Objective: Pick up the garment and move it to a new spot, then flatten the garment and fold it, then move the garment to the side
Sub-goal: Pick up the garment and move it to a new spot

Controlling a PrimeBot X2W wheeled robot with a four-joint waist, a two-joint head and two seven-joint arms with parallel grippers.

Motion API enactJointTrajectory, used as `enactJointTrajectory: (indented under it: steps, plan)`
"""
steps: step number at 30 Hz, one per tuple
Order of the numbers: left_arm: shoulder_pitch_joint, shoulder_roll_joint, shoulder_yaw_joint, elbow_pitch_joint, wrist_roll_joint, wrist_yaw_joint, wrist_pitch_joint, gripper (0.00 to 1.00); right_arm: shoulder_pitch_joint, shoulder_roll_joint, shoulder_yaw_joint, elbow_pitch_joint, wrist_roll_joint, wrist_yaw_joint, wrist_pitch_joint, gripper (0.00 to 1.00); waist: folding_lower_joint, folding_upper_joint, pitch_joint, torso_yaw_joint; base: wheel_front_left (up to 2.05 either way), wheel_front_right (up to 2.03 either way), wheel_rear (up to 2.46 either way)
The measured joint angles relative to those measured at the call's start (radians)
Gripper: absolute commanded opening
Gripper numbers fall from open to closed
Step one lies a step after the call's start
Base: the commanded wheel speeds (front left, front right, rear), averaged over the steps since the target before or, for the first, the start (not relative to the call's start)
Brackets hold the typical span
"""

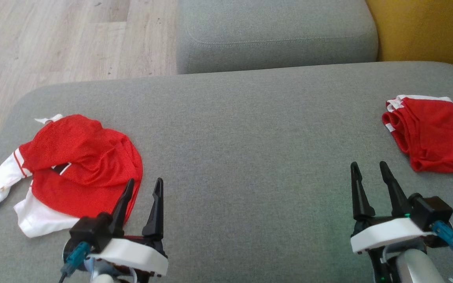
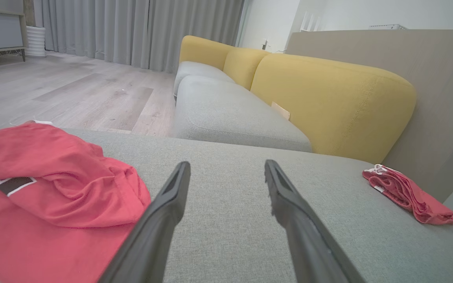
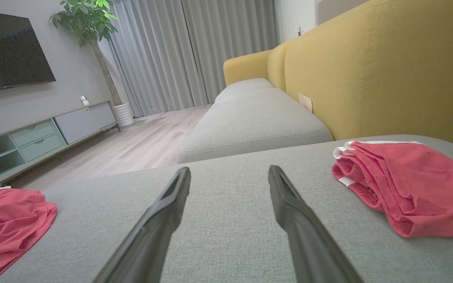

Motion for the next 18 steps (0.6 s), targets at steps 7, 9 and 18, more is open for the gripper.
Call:
enactJointTrajectory:
  steps: [7,9,18]
  plan:
    - [0.000,0.000,0.002,0.003,0.002,0.001,0.000,1.00,0.001,0.000,0.008,0.007,0.000,0.000,0.000,1.00,0.0000,0.0000,0.001,0.010,0.00,0.00,0.00]
    - [0.000,0.000,0.007,0.007,0.003,0.009,0.000,1.00,0.001,0.000,0.019,0.009,0.000,0.000,0.000,1.00,0.0000,0.0000,0.002,0.020,0.00,0.00,0.00]
    - [-0.002,0.000,0.060,0.013,0.028,0.014,0.000,1.00,0.001,0.001,0.089,0.013,0.014,0.000,0.001,1.00,0.0000,0.0000,0.005,0.104,0.00,0.00,0.00]
